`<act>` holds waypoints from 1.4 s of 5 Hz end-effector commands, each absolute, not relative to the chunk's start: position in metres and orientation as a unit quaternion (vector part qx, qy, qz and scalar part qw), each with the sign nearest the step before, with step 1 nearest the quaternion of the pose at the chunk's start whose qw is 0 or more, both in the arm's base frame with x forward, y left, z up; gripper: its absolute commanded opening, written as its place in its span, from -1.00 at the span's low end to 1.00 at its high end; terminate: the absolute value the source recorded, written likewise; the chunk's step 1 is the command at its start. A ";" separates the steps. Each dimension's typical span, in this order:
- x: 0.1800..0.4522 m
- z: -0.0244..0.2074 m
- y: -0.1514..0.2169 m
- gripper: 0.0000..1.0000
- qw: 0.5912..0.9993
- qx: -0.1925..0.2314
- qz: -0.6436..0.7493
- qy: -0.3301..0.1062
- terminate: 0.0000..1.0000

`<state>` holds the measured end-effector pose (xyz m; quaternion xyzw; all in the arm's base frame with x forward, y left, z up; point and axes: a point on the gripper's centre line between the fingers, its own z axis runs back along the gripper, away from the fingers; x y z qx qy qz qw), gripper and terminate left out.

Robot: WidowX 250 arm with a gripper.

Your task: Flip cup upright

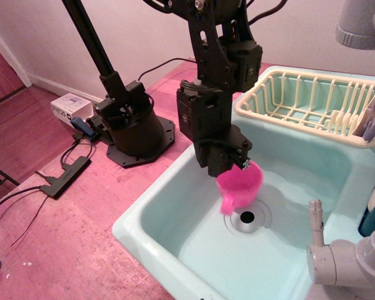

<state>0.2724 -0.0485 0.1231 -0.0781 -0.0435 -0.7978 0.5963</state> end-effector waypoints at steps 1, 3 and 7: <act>0.283 0.142 -0.046 1.00 0.584 -0.072 -0.807 -0.050 -1.00; 0.288 0.172 -0.038 1.00 0.555 -0.098 -0.826 -0.004 -1.00; 0.288 0.172 -0.038 1.00 0.555 -0.098 -0.826 -0.004 -1.00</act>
